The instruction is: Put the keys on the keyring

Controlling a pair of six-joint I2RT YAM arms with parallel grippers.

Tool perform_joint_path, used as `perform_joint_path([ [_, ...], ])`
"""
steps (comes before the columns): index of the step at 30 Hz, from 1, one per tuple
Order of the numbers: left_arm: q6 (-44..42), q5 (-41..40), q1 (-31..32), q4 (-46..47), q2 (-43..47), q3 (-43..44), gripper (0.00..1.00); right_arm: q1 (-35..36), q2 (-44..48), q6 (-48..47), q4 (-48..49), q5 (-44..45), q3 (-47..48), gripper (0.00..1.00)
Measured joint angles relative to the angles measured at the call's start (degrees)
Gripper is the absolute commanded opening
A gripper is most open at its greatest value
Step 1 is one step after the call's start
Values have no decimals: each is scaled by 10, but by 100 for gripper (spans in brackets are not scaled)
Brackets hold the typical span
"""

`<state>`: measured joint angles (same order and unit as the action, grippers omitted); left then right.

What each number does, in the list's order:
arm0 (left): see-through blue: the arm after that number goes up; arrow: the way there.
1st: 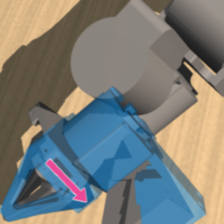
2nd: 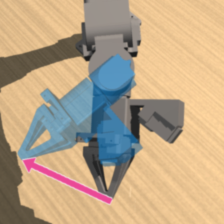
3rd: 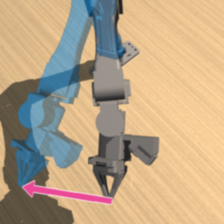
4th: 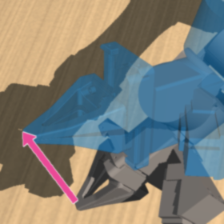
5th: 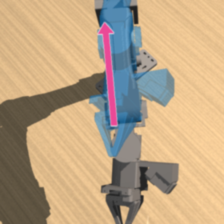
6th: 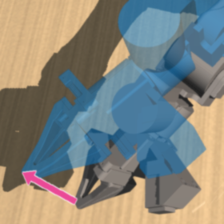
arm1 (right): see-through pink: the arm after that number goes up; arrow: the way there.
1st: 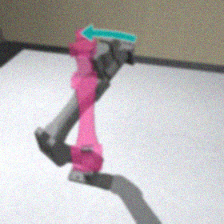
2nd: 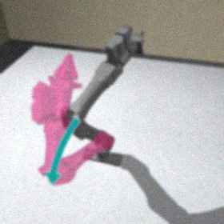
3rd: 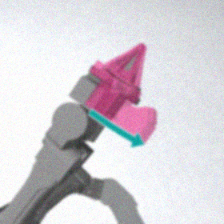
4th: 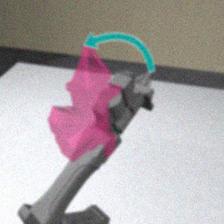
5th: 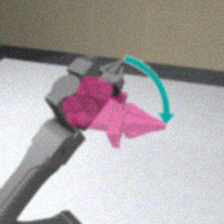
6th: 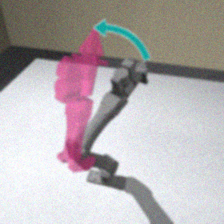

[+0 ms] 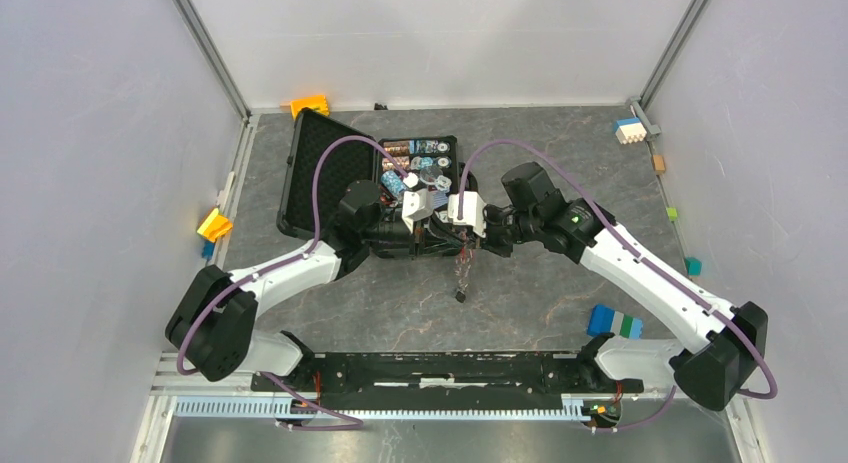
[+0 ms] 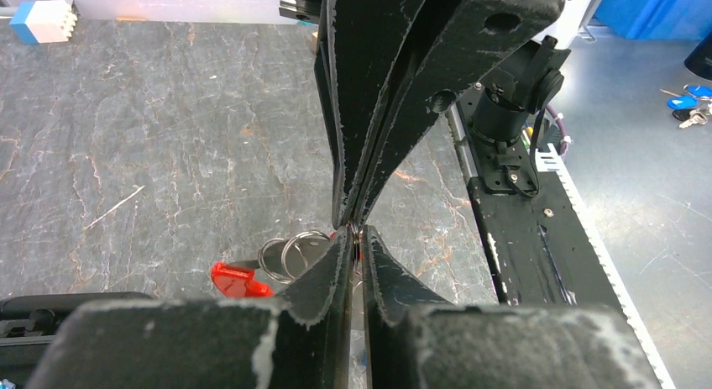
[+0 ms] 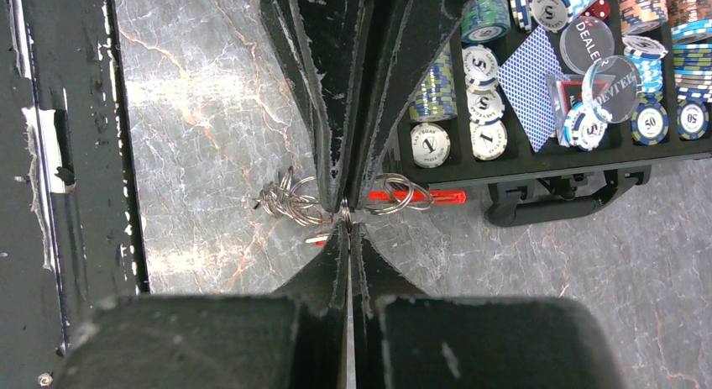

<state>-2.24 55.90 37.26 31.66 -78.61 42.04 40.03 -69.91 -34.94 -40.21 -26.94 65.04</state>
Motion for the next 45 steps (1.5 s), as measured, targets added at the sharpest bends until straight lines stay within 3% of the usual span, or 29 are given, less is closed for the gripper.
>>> perform_joint_path([
  [17, 0, 2, 4, 1, -6, 0, 14, 0, -1, 7, -2, 1, 0, 0],
  [21, 0, 2, 5, 1, -9, 0, 11, 0, -1, 8, -2, 1, 0, 0],
  [24, 0, 2, 5, 1, -13, 3, 2, 0, -1, 9, -3, 3, 0, 0],
  [31, 0, 1, 5, 1, -14, 4, 2, 0, -1, 12, -3, 3, 0, 1],
  [37, 29, 1, 5, 37, -14, -3, 2, -9, 7, 16, 2, -5, 0, 27],
  [41, 85, 2, 3, 114, -14, -24, 2, -46, 33, 19, 17, -52, -4, 38],
  [45, 126, 12, 2, 172, -13, -37, 2, -89, 58, 17, 29, -108, -13, 42],
])
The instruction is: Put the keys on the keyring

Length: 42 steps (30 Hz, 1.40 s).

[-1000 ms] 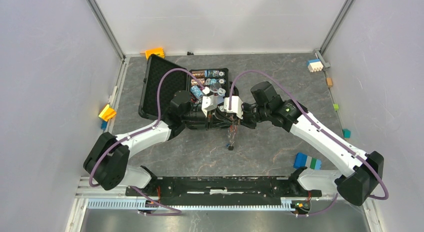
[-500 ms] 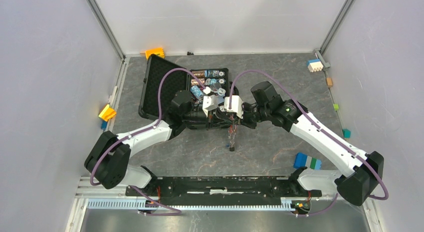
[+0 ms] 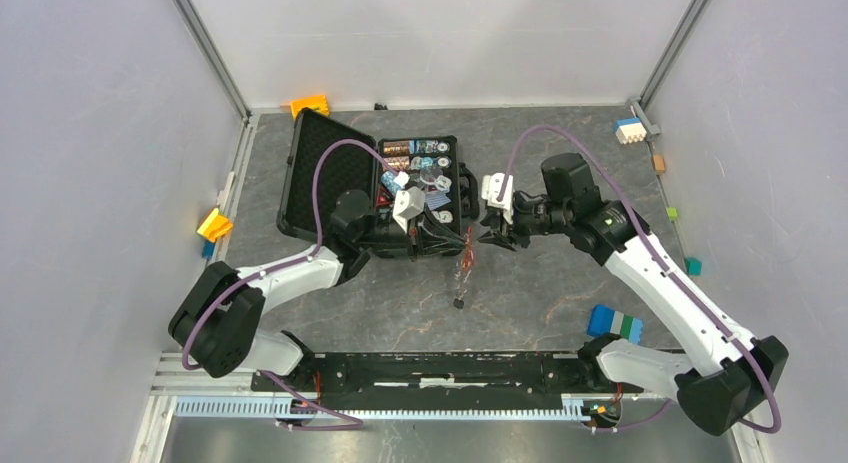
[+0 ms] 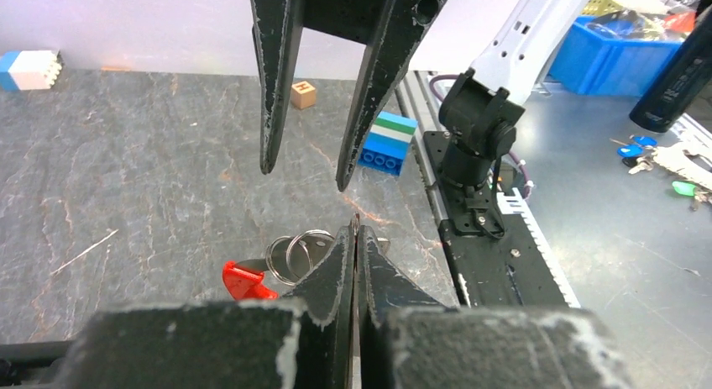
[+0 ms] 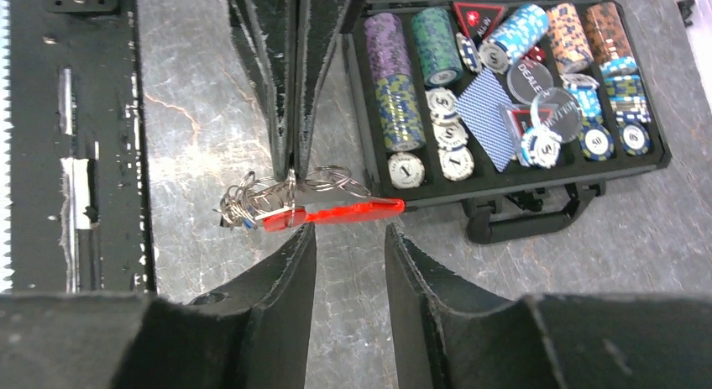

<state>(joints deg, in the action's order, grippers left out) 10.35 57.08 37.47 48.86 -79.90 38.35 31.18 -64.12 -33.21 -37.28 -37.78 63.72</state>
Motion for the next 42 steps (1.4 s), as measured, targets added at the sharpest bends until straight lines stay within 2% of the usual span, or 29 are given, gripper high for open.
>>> perform_joint_path([
  [8, 34, 10, 0, 57, 0, -6, 2, -8, 12, -11, -3, -89, -19, 43],
  [22, 36, 21, 0, 66, 8, -12, 2, -8, -12, -16, -5, -122, -21, 12],
  [30, 35, 21, 0, 66, 8, -12, 2, -8, -12, -16, -5, -128, -27, 2],
  [33, 36, 23, 0, 69, 8, -12, 2, -8, -12, -16, -4, -128, -30, 0],
  [42, 36, 30, 0, 78, 8, -12, 2, -8, -14, -13, 4, -135, -35, 1],
])
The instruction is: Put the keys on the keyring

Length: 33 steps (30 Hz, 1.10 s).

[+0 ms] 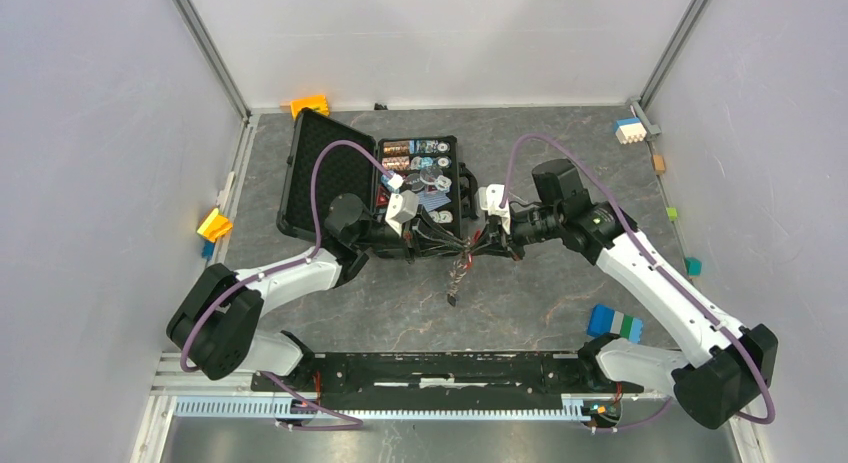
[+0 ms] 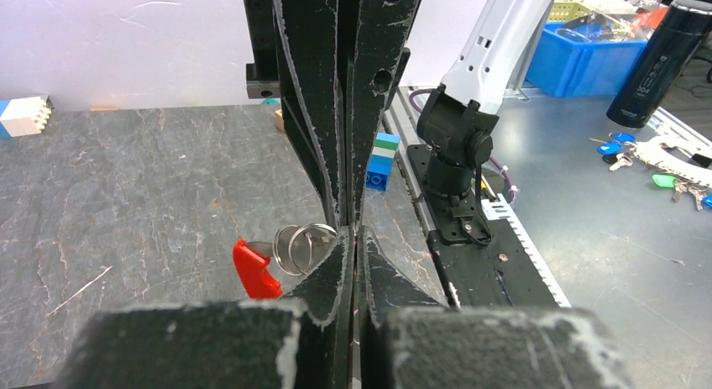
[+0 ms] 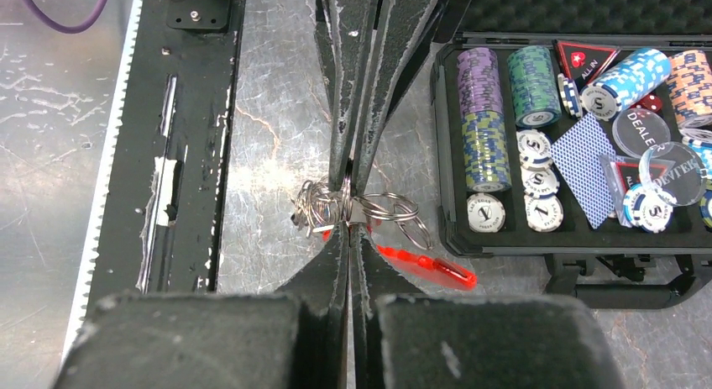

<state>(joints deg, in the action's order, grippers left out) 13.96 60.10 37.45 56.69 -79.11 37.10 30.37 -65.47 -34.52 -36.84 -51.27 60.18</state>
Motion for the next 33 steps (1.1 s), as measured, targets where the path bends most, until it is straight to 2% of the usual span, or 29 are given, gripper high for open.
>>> perform_joint_path([
  [6, 15, 0, 0, 12, 0, 0, 2, 0, -8, 4, 9, -12, -1, 9],
  [12, 24, 0, 0, 24, -1, 0, 2, 0, -10, 4, 9, -10, -5, 34],
  [15, 24, 0, 0, 26, -1, 0, 2, 0, -10, -1, 4, -1, -5, 41],
  [25, 24, -1, 0, 26, -1, 0, 2, 0, 21, -9, -3, 2, 7, 41],
  [33, 30, -5, 0, 35, -1, 0, 2, 0, 27, 0, 16, -20, 7, 33],
])
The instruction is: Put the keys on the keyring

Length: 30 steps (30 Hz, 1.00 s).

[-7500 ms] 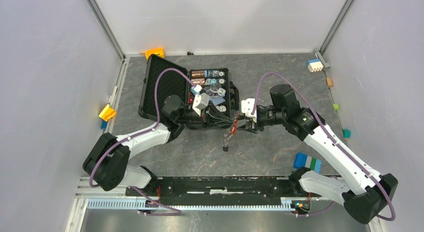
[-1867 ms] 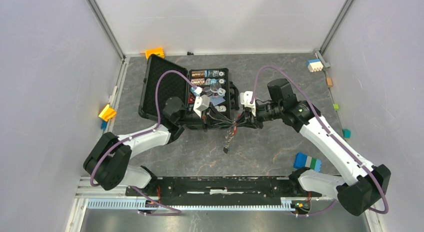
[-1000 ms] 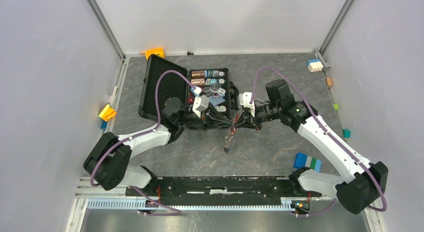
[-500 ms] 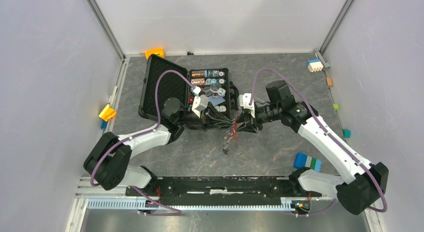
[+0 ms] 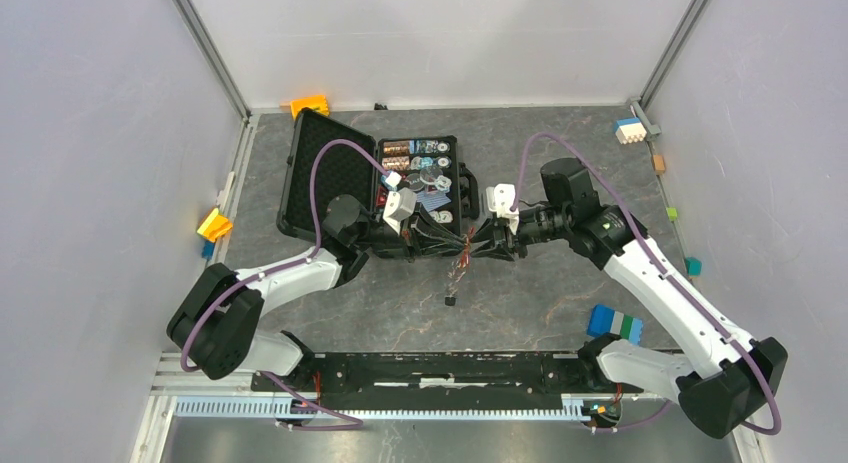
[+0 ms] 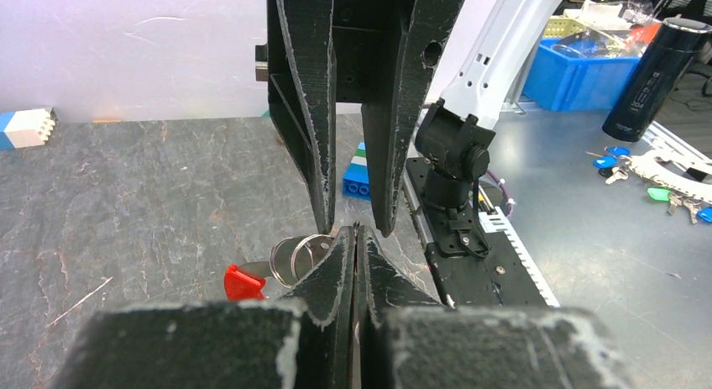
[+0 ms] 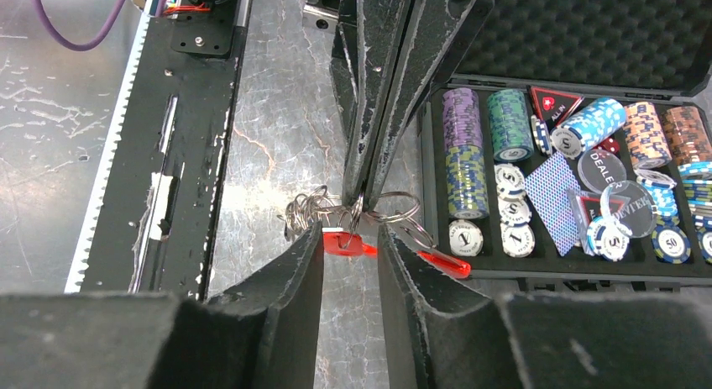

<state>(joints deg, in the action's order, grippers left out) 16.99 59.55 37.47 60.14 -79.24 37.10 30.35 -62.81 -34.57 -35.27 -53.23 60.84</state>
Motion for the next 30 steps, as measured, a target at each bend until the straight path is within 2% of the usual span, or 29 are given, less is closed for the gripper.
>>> perform_joint_path([
  [5, 2, -2, 0, 0, 0, 0, 2, 0, -1, 5, 15, -7, -9, 27],
  [24, 2, -9, 0, 0, -3, 0, 2, 0, -2, 28, 48, -8, -33, 27],
  [30, 2, -9, 0, 0, -4, 0, 2, 0, -4, 34, 53, -9, -33, 21],
])
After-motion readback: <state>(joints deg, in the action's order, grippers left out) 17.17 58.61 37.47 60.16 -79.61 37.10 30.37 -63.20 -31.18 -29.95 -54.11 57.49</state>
